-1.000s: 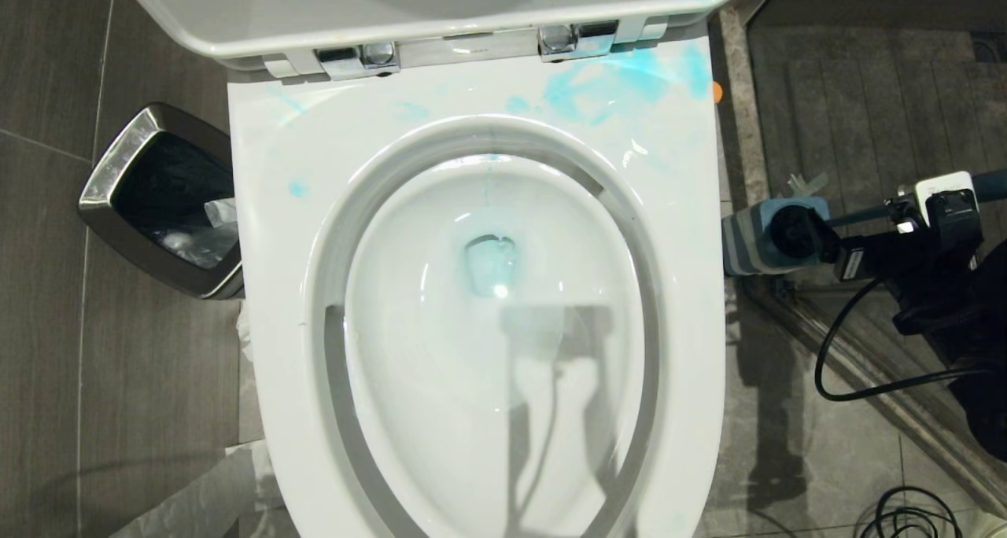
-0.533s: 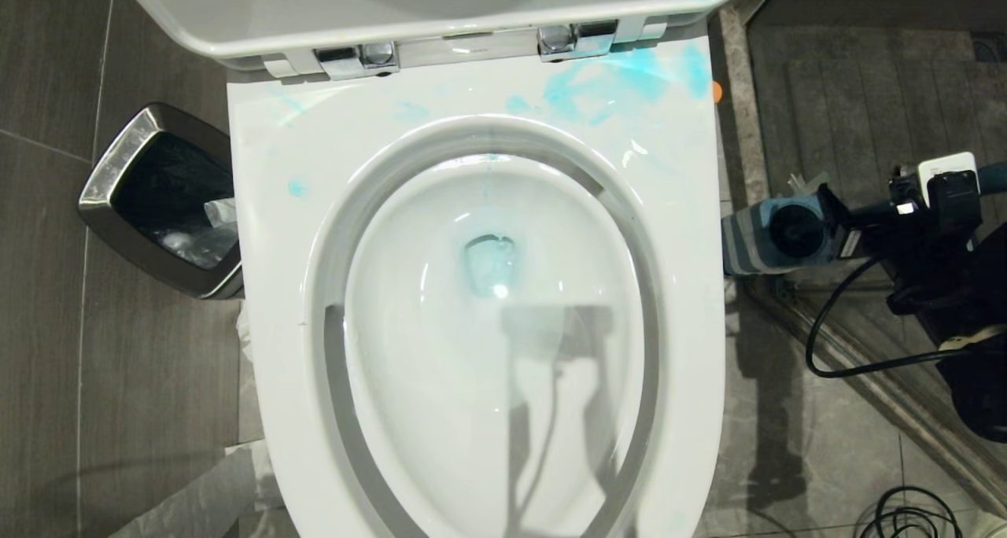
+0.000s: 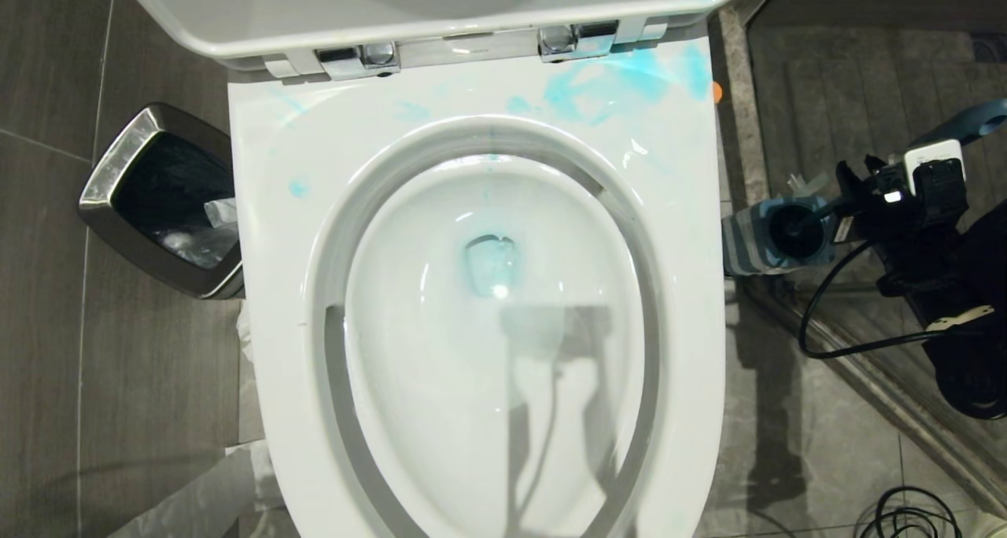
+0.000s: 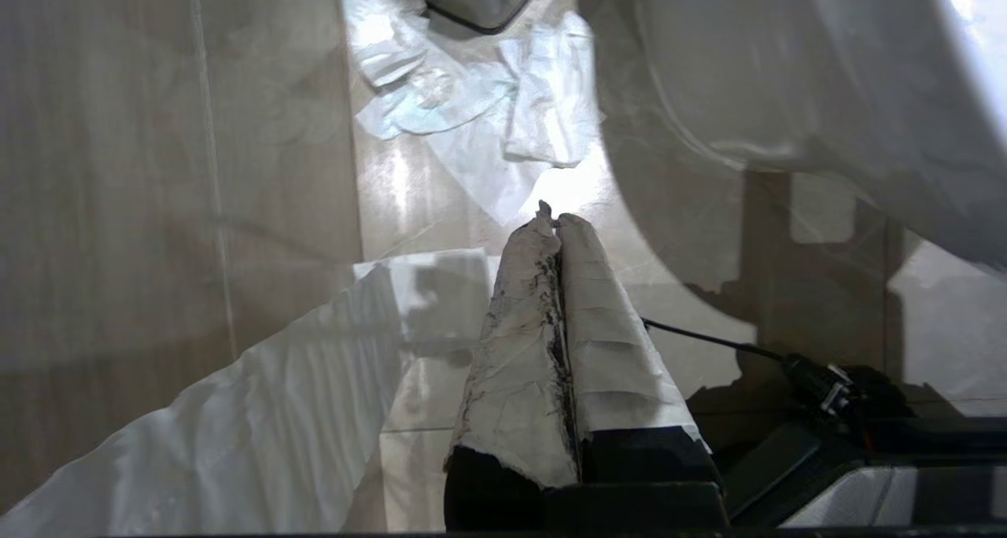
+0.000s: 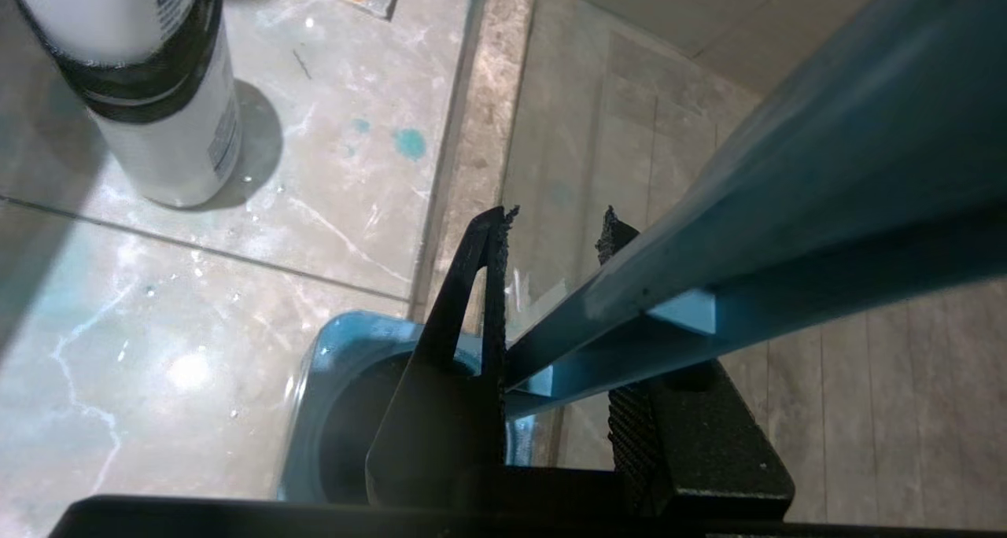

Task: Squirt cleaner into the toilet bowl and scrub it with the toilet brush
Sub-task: Scrub the toilet bowl

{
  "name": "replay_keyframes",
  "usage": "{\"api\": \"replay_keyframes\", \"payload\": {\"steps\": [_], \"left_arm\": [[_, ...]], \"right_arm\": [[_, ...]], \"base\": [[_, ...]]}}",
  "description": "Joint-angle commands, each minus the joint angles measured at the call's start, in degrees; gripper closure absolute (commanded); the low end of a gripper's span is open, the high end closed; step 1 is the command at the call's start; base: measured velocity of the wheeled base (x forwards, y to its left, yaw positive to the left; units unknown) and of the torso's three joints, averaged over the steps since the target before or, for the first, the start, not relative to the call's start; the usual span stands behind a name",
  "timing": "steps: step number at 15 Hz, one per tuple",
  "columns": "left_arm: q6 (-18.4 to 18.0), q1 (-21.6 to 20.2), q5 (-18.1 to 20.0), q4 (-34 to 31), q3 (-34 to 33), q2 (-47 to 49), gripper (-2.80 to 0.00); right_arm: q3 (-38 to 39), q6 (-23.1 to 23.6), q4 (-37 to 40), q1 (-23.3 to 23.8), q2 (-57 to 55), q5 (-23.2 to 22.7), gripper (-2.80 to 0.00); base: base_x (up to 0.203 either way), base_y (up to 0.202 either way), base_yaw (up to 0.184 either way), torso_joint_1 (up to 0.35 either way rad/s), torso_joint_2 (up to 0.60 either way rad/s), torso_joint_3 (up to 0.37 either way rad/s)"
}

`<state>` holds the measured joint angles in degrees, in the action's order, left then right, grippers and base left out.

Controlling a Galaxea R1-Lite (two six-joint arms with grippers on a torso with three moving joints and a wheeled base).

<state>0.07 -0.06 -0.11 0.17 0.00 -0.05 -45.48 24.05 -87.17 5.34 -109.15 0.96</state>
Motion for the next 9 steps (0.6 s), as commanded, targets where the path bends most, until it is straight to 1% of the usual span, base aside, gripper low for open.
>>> {"api": "replay_keyframes", "payload": {"steps": [1, 2, 5, 6, 9], "left_arm": [[0.01, -0.03, -0.01, 0.00, 0.00, 0.05, 0.00], [0.01, -0.03, 0.00, 0.00, -0.01, 0.05, 0.00], [0.01, -0.03, 0.02, 0.00, 0.00, 0.05, 0.00], [0.01, -0.03, -0.03, 0.00, 0.00, 0.05, 0.00], [0.01, -0.03, -0.07, 0.00, 0.00, 0.05, 0.00]], "right_arm": [[-0.95, 0.12, -0.49, -0.03, 0.39, 0.09, 0.00], [-0.90, -0.09, -0.49, -0.13, 1.02, 0.12, 0.00], [-0.27, -2.99, -0.49, -0.31, 3.27, 0.24, 0.00], [1.31, -3.50, -0.49, -0.36, 4.61, 0.27, 0.00], [9.76, -1.95, -0.49, -0.22, 13.18, 0.62, 0.00]], "base": [[0.000, 0.000, 0.000, 0.000, 0.00, 0.000], [0.000, 0.000, 0.000, 0.000, 0.00, 0.000], [0.000, 0.000, 0.000, 0.000, 0.00, 0.000], [0.000, 0.000, 0.000, 0.000, 0.00, 0.000], [0.000, 0.000, 0.000, 0.000, 0.00, 0.000]]}}
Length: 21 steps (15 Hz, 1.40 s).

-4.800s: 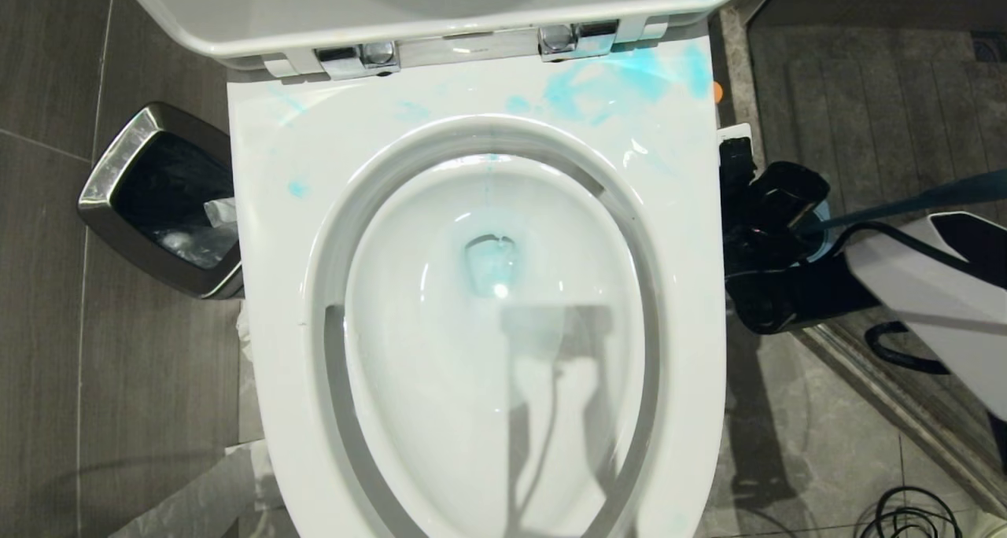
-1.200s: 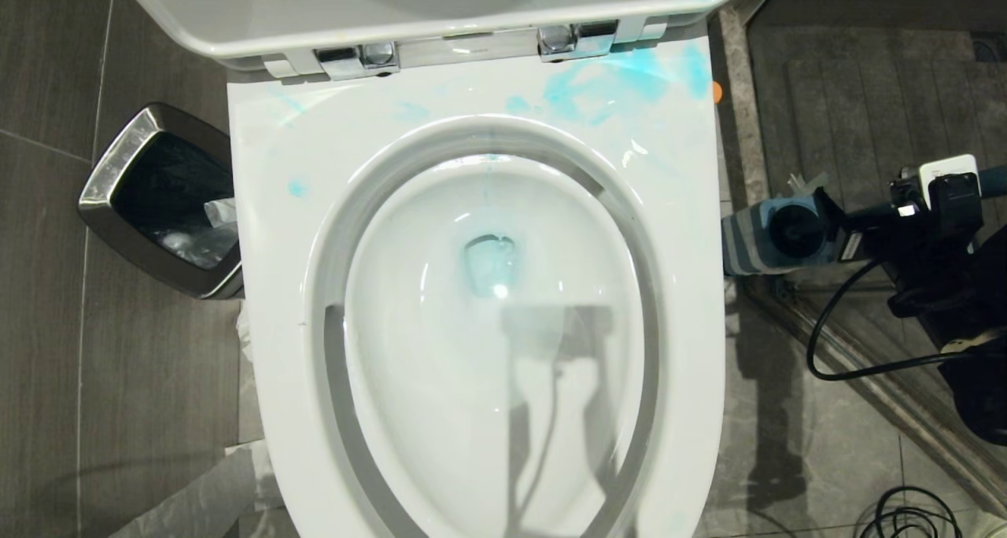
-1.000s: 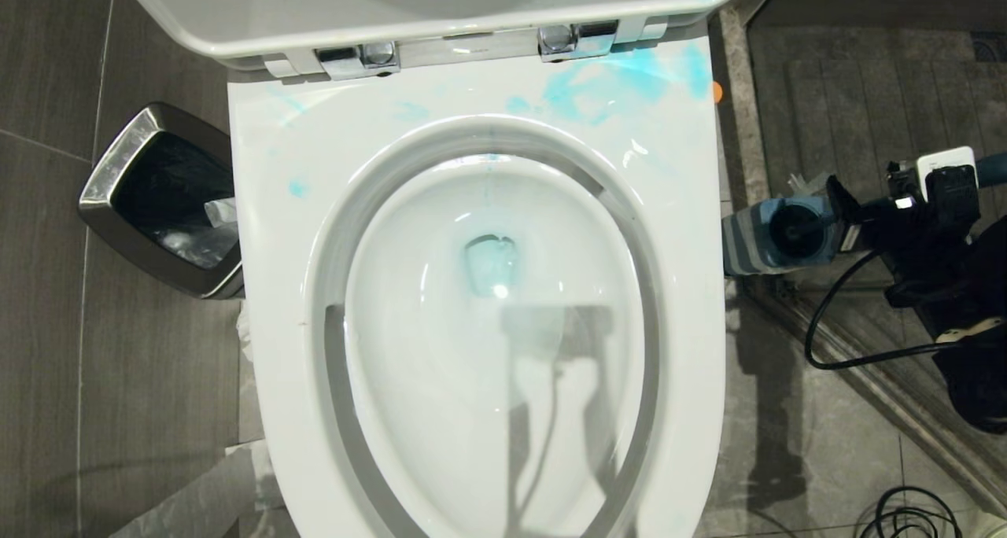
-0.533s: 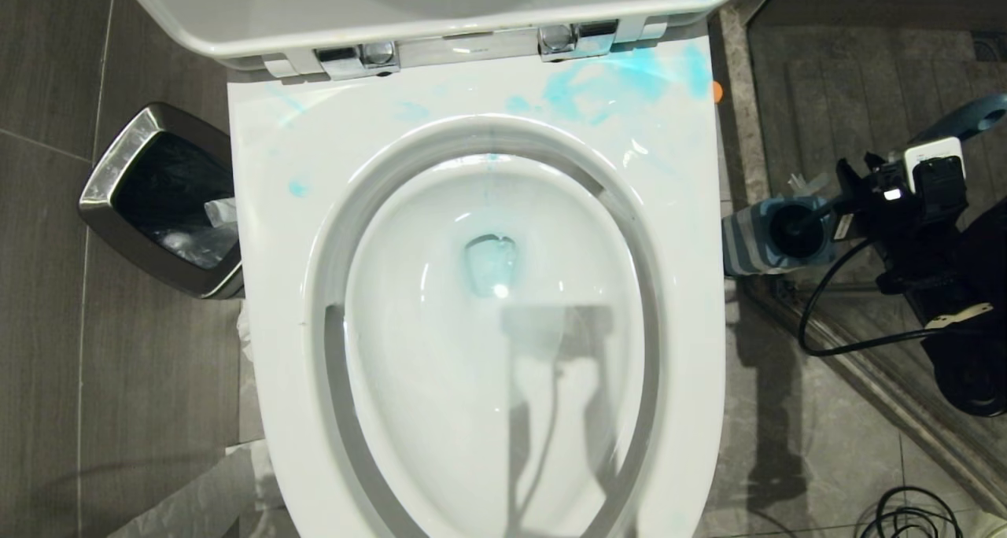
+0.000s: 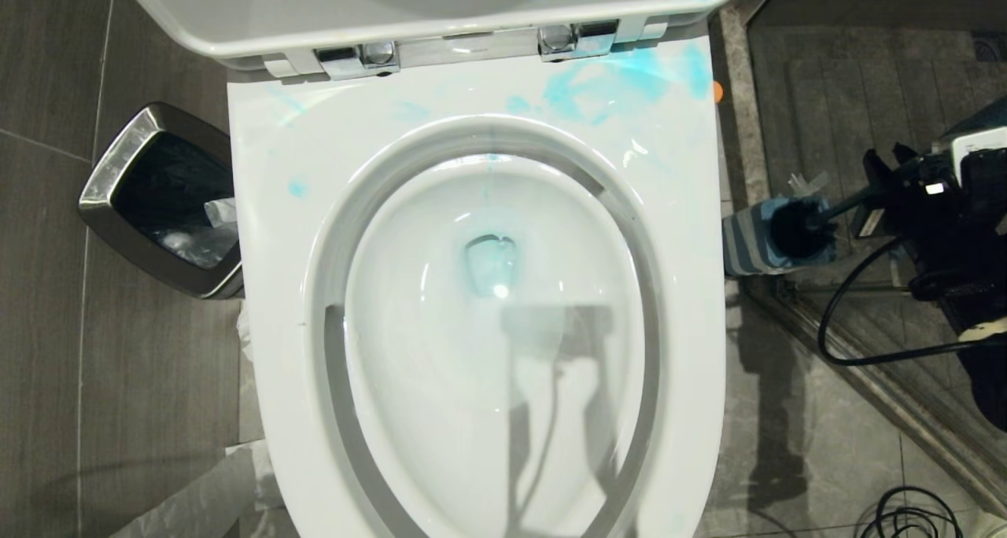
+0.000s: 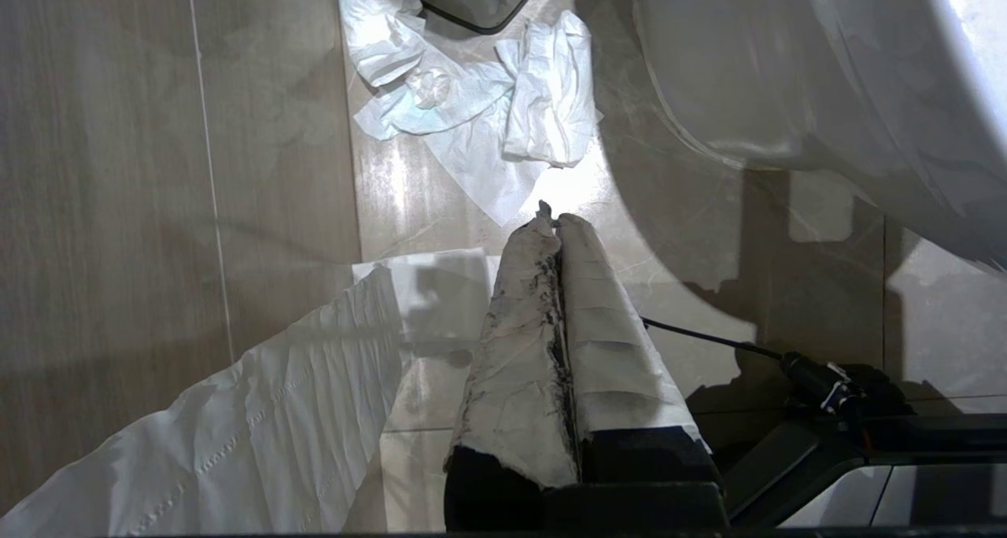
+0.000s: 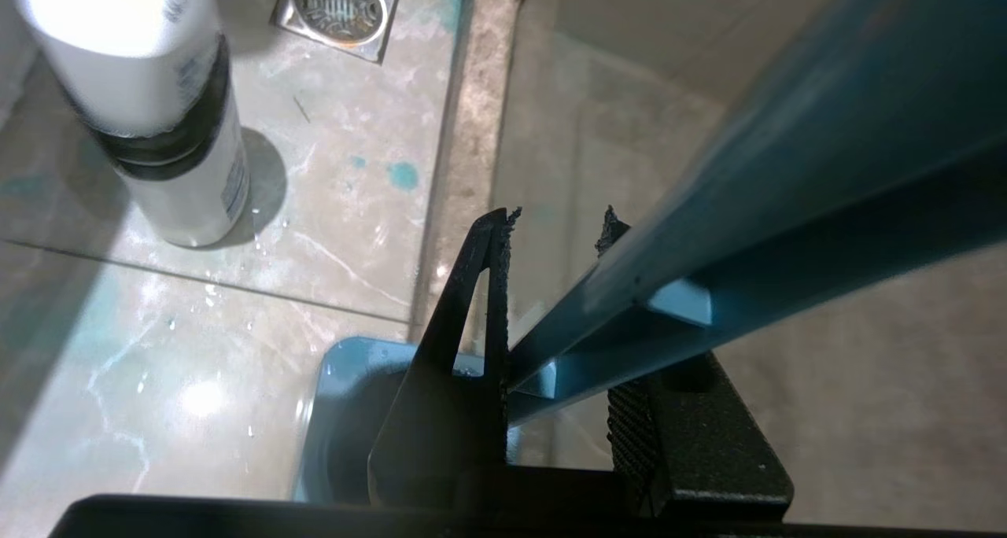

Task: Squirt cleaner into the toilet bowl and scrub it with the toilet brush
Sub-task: Scrub the toilet bowl

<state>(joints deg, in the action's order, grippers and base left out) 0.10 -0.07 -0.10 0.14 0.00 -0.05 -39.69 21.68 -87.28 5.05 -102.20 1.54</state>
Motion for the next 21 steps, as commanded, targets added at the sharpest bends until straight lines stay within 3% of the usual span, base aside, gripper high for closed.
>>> {"api": "replay_keyframes", "payload": {"steps": [1, 5, 8, 11, 16, 18, 21], "left_arm": [[-0.01, -0.01, -0.07, 0.04, 0.00, 0.05, 0.00], [-0.01, -0.01, -0.08, 0.04, 0.00, 0.05, 0.00], [-0.01, -0.01, 0.00, 0.04, 0.00, 0.05, 0.00], [-0.01, -0.01, 0.01, 0.04, 0.00, 0.05, 0.00], [-0.01, -0.01, -0.06, 0.04, 0.00, 0.05, 0.00], [-0.01, -0.01, 0.01, 0.04, 0.00, 0.05, 0.00], [-0.01, -0.01, -0.02, 0.04, 0.00, 0.05, 0.00]], "right_arm": [[6.32, 0.40, -0.38, 0.06, 9.29, 0.04, 0.00], [8.83, -1.89, 4.93, -0.45, 19.09, -0.38, 0.00], [5.81, -5.05, 24.69, -1.48, 30.57, -0.41, 0.00], [-2.75, -9.12, 46.88, -3.23, 39.19, -0.51, 0.00], [-18.55, -10.12, 65.89, -10.71, 40.61, -0.23, 0.00], [-24.21, -9.92, 74.28, -11.75, 41.08, -0.11, 0.00], [-30.29, -8.41, 80.54, -11.99, 41.21, 0.62, 0.00]], "base": [[0.000, 0.000, 0.000, 0.000, 0.00, 0.000], [0.000, 0.000, 0.000, 0.000, 0.00, 0.000], [0.000, 0.000, 0.000, 0.000, 0.00, 0.000], [0.000, 0.000, 0.000, 0.000, 0.00, 0.000], [0.000, 0.000, 0.000, 0.000, 0.00, 0.000], [0.000, 0.000, 0.000, 0.000, 0.00, 0.000], [0.000, 0.000, 0.000, 0.000, 0.00, 0.000]]}}
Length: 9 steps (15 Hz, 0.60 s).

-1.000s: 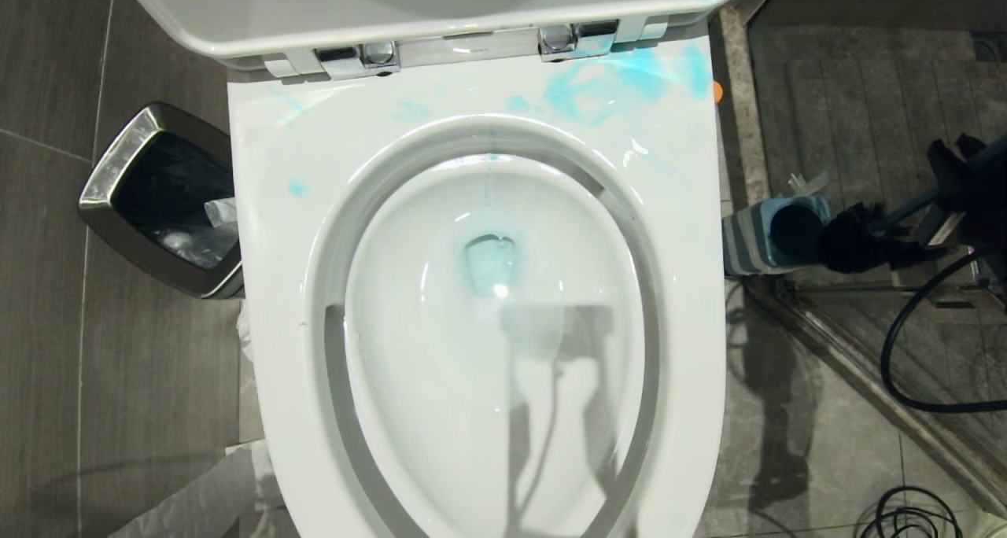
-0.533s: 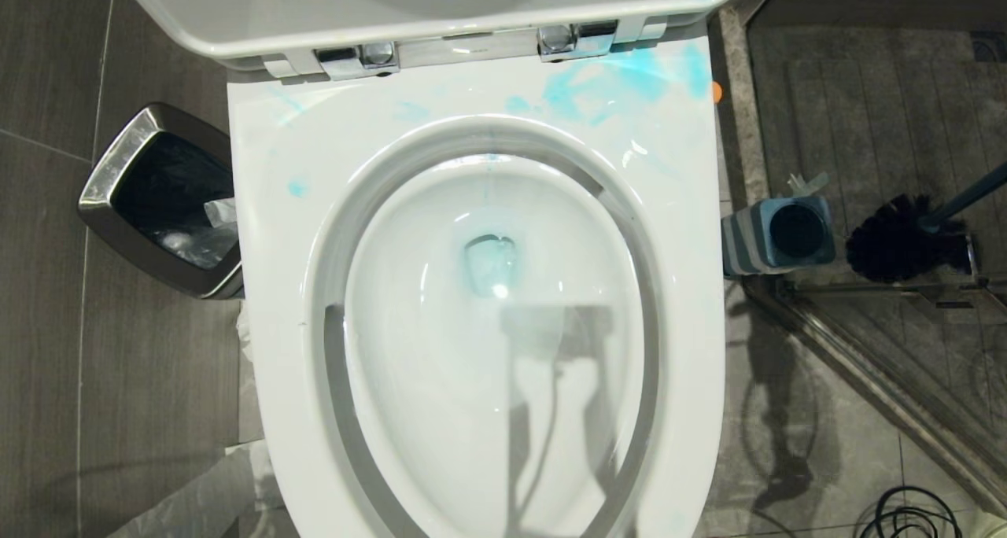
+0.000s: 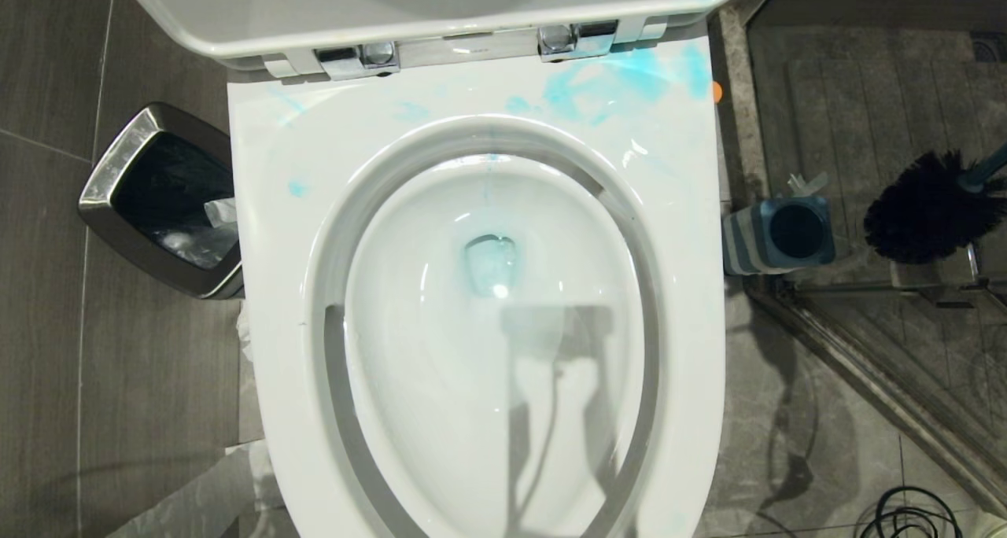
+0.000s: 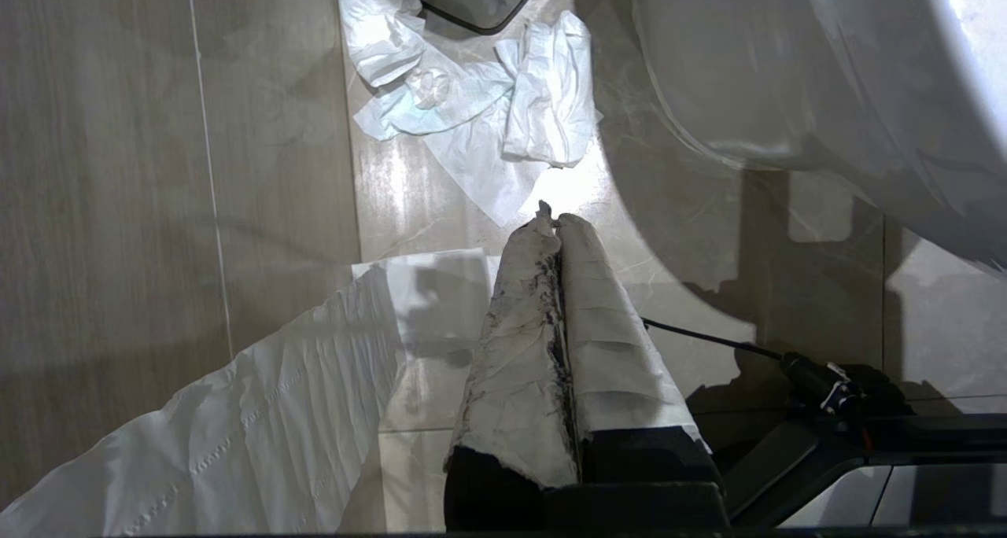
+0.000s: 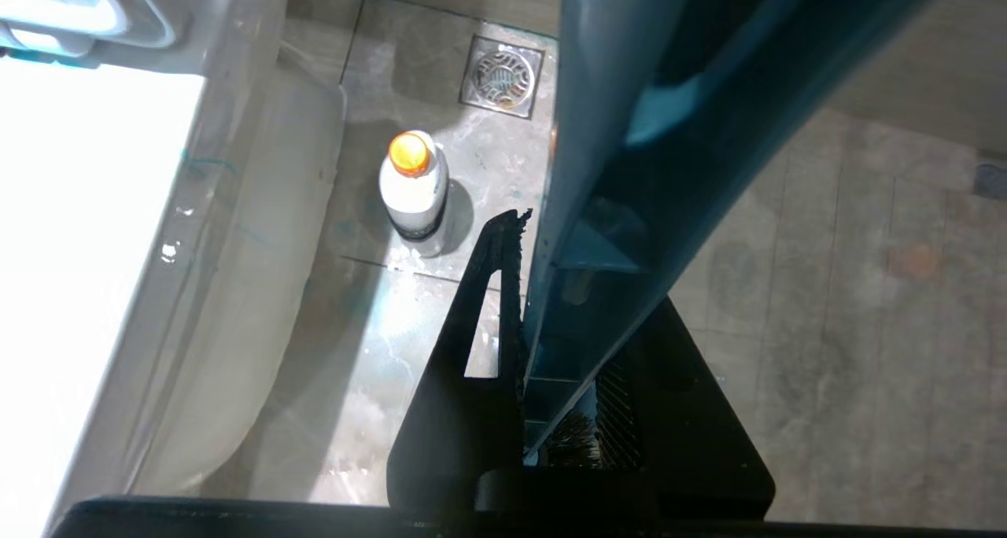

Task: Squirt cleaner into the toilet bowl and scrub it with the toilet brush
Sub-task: Scrub the toilet bowl

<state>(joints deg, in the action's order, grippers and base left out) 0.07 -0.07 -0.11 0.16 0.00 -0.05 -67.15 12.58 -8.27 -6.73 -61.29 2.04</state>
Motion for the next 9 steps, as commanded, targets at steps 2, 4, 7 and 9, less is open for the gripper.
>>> {"api": "replay_keyframes", "payload": {"steps": [2, 4, 7, 9], "left_arm": [[0.02, -0.01, -0.07, 0.02, 0.00, 0.05, 0.00], [0.02, -0.01, 0.02, 0.02, 0.00, 0.05, 0.00], [0.02, -0.01, 0.02, 0.02, 0.00, 0.05, 0.00], [0.02, -0.01, -0.07, 0.02, -0.07, 0.05, 0.00]], "right_arm": [[-4.13, 2.10, 2.55, -0.12, 0.03, 0.66, 0.00], [-4.04, 2.37, 2.56, -0.21, 0.03, 2.45, 0.00], [-4.13, 2.37, 2.47, -0.81, -0.40, 2.43, 0.00], [-4.60, 2.43, 2.38, -2.85, -1.23, 2.72, 0.00]], "base": [[0.000, 0.000, 0.000, 0.000, 0.00, 0.000], [0.000, 0.000, 0.000, 0.000, 0.00, 0.000], [0.000, 0.000, 0.000, 0.000, 0.00, 0.000], [0.000, 0.000, 0.000, 0.005, 0.00, 0.103]]}}
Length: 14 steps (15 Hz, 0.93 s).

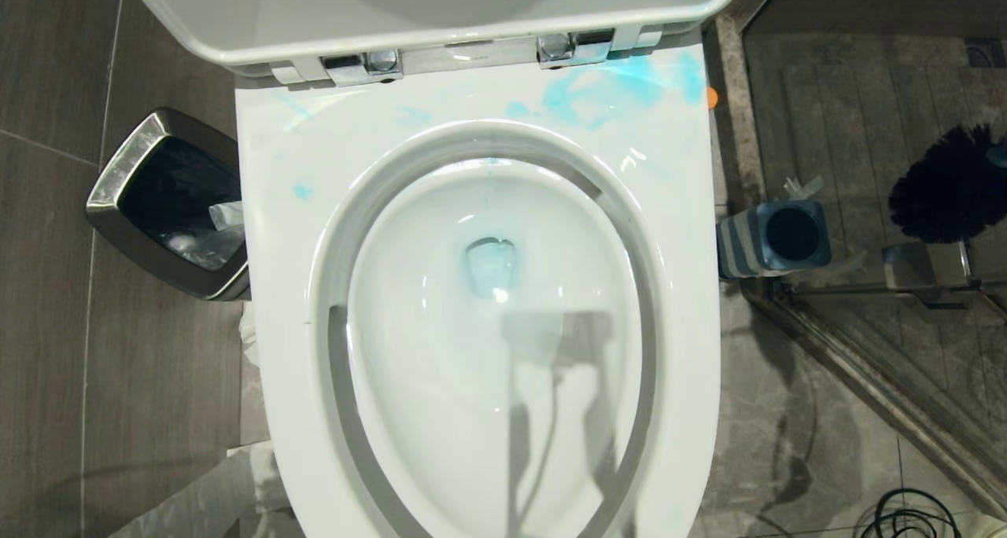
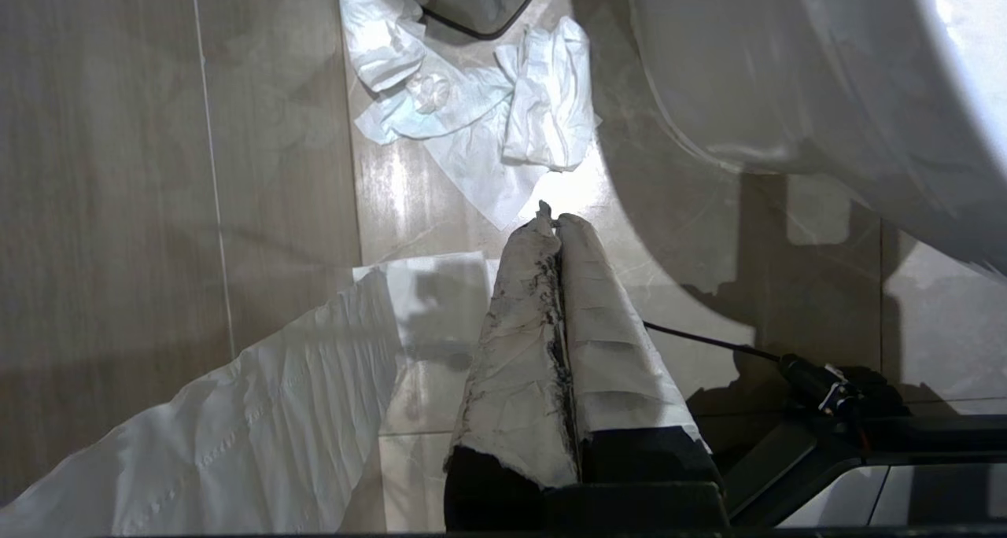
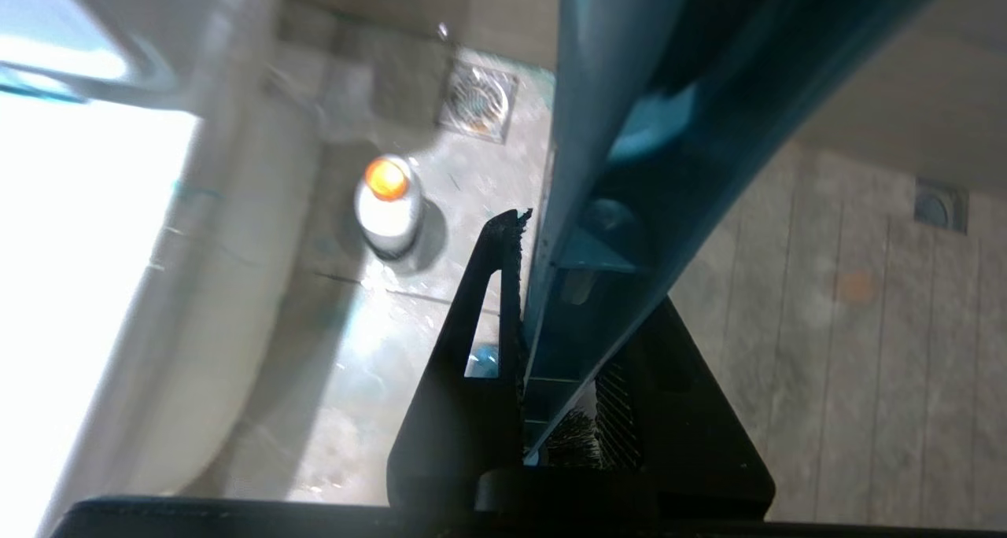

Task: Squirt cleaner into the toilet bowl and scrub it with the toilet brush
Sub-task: Scrub the toilet bowl

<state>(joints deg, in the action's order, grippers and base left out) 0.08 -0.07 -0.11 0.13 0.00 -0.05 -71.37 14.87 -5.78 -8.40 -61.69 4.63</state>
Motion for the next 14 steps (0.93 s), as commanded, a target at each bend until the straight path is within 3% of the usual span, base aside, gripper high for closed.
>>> {"api": "replay_keyframes", "payload": {"steps": [1, 4, 7, 14], "left_arm": [[0.01, -0.01, 0.02, 0.04, 0.00, 0.05, 0.00], [0.01, -0.01, 0.02, 0.04, 0.00, 0.05, 0.00], [0.01, -0.01, 0.01, 0.04, 0.00, 0.05, 0.00], [0.01, -0.01, 0.02, 0.04, 0.00, 0.05, 0.00]], "right_arm": [[-1.42, 0.15, -0.17, -1.85, -1.85, 0.19, 0.00], [-5.12, 0.15, -0.39, -4.20, -5.39, 1.76, 0.00], [-10.94, 0.77, -0.46, -9.48, -9.01, 5.64, 0.00], [-20.36, 3.19, -0.54, -32.95, -21.29, 20.55, 0.00]], "base": [[0.000, 0.000, 0.000, 0.001, 0.01, 0.162], [0.000, 0.000, 0.000, 0.003, 0.00, 0.193], [0.000, 0.000, 0.000, 0.004, 0.00, 0.198], [0.000, 0.000, 0.000, 0.002, 0.00, 0.201]]}}
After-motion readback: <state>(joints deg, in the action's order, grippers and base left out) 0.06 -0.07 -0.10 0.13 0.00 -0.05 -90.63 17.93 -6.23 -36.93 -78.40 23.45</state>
